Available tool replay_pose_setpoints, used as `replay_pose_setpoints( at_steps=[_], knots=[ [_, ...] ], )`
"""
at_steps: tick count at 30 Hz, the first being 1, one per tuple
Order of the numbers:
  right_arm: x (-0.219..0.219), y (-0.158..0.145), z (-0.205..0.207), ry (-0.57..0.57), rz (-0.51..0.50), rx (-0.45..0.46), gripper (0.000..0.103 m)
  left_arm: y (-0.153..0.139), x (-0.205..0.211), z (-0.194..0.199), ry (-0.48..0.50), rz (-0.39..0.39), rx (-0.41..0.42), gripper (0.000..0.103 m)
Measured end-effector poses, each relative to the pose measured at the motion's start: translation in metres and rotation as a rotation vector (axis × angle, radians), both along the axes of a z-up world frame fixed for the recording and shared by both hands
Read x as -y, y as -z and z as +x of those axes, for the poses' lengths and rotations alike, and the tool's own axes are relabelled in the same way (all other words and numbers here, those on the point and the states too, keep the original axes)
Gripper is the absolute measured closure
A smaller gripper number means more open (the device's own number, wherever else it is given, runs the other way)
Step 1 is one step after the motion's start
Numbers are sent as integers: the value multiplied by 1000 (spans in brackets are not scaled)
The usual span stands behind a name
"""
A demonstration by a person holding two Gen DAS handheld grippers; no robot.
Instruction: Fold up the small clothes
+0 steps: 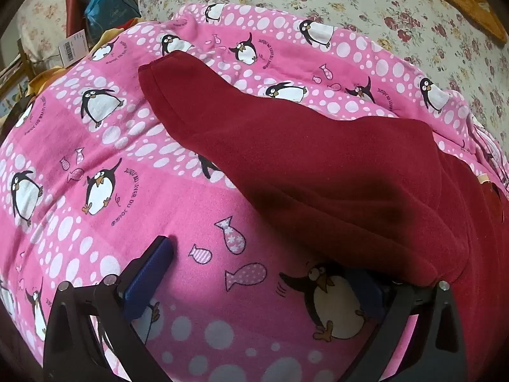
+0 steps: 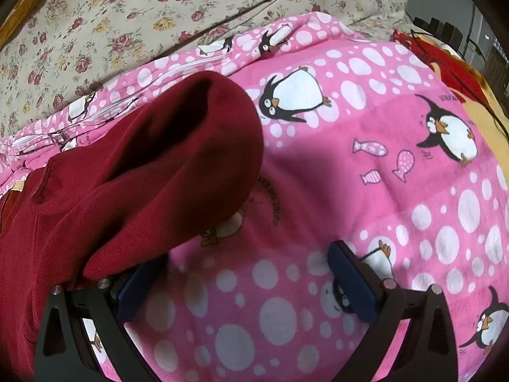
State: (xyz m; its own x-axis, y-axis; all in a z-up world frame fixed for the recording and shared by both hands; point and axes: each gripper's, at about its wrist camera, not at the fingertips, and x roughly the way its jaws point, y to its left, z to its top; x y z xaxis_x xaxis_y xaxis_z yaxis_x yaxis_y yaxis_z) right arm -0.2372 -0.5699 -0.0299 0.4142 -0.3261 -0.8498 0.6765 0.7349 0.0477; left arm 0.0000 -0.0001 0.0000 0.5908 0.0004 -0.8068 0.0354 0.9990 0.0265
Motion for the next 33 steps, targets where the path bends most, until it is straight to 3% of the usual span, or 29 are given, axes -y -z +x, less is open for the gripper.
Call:
replay_pose_setpoints(
  at_steps=[21, 27, 29, 31, 33],
  knots=[
    [0, 0, 0, 1, -2, -1, 0, -1, 0, 0, -3, 1, -6, 16],
    [1, -8, 3, -11, 23, -8, 0, -6, 6, -16, -21, 24, -27, 16],
    [-4, -14, -3, -16, 25, -4, 0, -10, 7, -22, -12, 34, -30, 19],
    [-11, -24, -13, -12, 38, 19, 0, -16, 7, -28, -9, 28, -11, 33],
    [-30, -35, -26, -37, 70, 68, 0, -24, 8, -38, 8, -2, 14, 37]
  ],
)
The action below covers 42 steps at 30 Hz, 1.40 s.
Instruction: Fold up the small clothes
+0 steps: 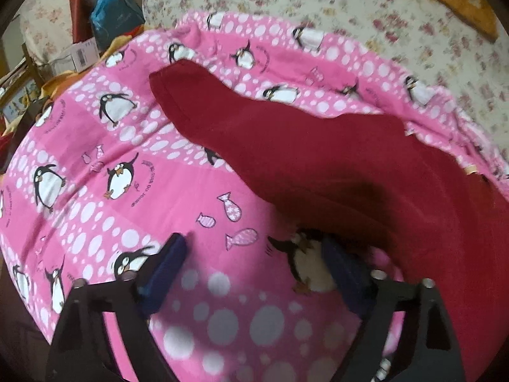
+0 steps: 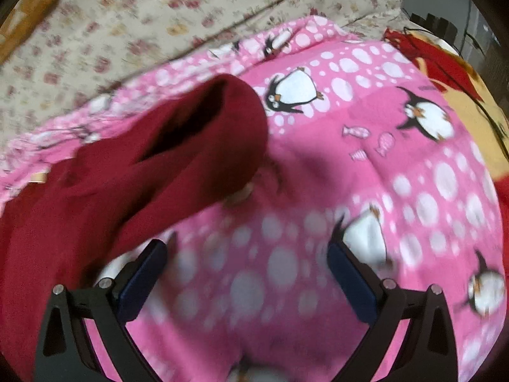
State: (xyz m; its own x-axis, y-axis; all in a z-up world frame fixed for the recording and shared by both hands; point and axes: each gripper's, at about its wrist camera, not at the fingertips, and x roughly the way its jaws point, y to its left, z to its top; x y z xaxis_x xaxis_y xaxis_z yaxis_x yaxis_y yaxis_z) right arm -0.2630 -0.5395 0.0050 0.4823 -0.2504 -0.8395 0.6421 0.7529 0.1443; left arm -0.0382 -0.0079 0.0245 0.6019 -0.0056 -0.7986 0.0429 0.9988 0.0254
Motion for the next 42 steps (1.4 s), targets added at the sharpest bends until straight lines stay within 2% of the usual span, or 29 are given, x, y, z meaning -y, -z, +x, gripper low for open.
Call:
replay_pose_setpoints(
  at_steps=[4, 7, 11, 13, 14, 16, 22, 27, 34, 42],
  knots=[
    [-43, -28, -18, -72, 47, 68, 0, -18, 5, -25, 48, -57, 67, 37],
    [-90, -48, -23, -168, 40, 91, 0, -31, 10, -38, 76, -40, 135, 37],
    [-151, -69, -25, -303, 88, 107, 0, -42, 17, -48, 109, 14, 175, 37],
    [-176, -76, -28, -346, 174, 131, 0, -44, 18, -51, 111, 42, 186, 37],
    [-194, -80, -27, -376, 250, 156, 0, -45, 18, -53, 113, 45, 190, 37],
    [-219, -86, -24, -423, 315, 170, 0, -46, 16, -57, 128, 24, 186, 37],
    [-294, -117, -8, -530, 252, 214, 0, -48, 19, -61, 162, -20, 164, 37],
    [-324, -135, 14, -538, 93, 219, 0, -49, 17, -60, 164, -74, 137, 37],
    [-333, -135, 41, -531, -34, 187, 0, -46, 16, -56, 146, -66, 122, 37],
    [-335, -118, 50, -541, -17, 146, 0, -45, 19, -54, 159, -52, 123, 37]
  ],
)
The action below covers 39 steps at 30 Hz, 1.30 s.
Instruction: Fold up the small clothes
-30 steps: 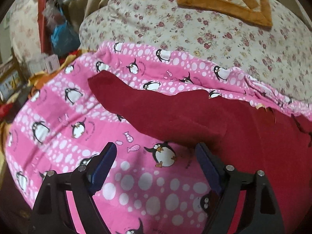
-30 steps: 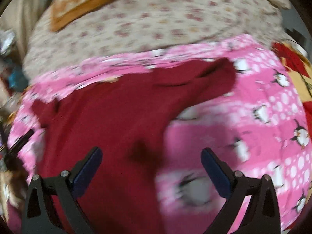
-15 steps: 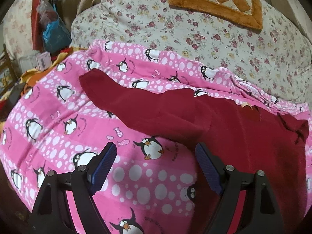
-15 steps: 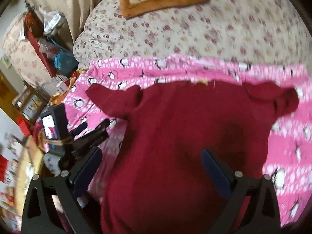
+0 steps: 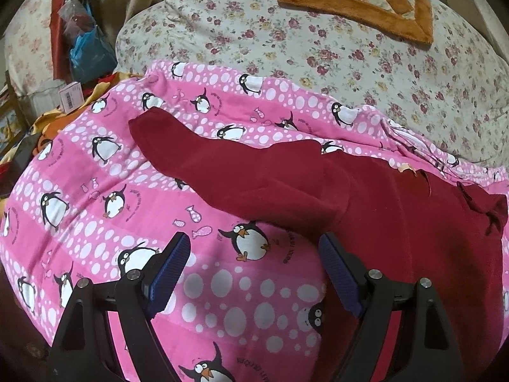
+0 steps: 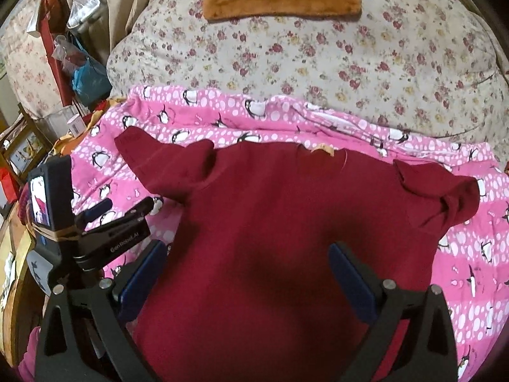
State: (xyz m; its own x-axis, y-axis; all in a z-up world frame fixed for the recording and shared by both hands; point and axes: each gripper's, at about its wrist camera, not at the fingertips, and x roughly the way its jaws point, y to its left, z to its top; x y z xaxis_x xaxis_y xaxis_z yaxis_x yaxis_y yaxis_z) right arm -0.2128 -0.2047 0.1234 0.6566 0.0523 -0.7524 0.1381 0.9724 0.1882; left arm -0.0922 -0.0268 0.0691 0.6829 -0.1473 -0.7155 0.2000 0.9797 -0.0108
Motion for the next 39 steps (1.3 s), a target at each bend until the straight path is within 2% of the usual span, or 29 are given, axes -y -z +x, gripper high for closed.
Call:
replay_pose_setpoints(
  at_steps=[16, 25, 33, 39],
  knots=[
    [2, 11, 3, 11, -18, -23, 0, -2, 4, -1, 5, 12, 11, 37],
    [7, 21, 6, 27, -23, -46, 0, -6, 6, -3, 7, 34, 45, 37],
    [10, 25, 8, 35, -11, -53, 0, -12, 12, -9, 14, 74, 113, 37],
    [9, 30, 11, 31, -5, -68, 0, -11, 15, -9, 21, 90, 117, 37]
  ],
)
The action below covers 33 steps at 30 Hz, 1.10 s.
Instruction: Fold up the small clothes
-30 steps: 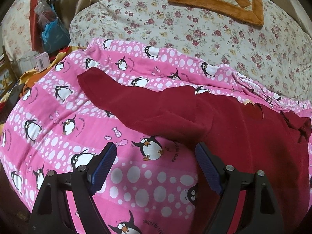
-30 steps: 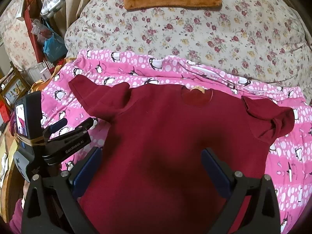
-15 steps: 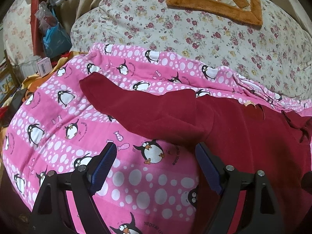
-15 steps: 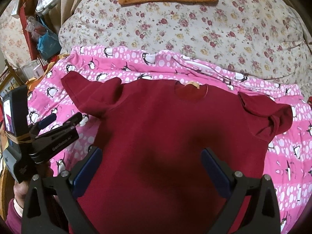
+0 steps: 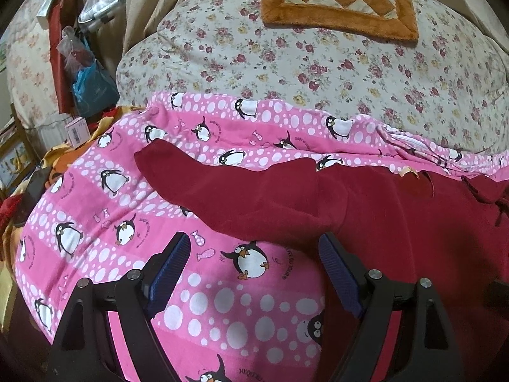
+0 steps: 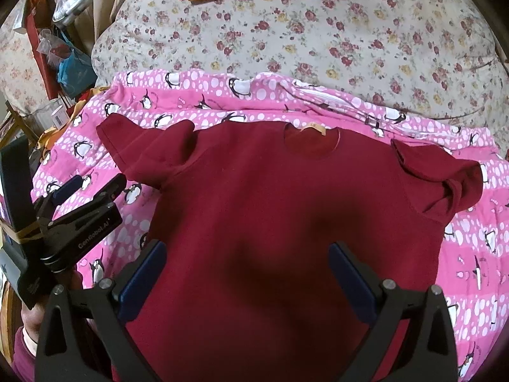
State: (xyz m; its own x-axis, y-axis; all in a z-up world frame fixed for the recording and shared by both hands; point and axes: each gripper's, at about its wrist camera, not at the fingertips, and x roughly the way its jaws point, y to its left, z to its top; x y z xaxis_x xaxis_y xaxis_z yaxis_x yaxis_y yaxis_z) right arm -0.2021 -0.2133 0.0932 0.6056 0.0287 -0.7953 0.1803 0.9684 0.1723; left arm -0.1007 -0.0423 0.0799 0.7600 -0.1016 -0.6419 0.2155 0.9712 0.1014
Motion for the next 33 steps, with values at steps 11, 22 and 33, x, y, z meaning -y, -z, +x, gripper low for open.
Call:
replay_pose_setpoints(
  at_steps=[11, 22, 33],
  knots=[
    [7, 9, 9, 14, -13, -2, 0, 12, -9, 16, -18, -76, -125, 37],
    [35, 38, 22, 74, -3, -38, 0, 20, -12, 22, -43, -94, -172, 37],
    [54, 53, 24, 166, -3, -40, 0, 20, 0, 20, -10, -70, -159, 37]
  ],
)
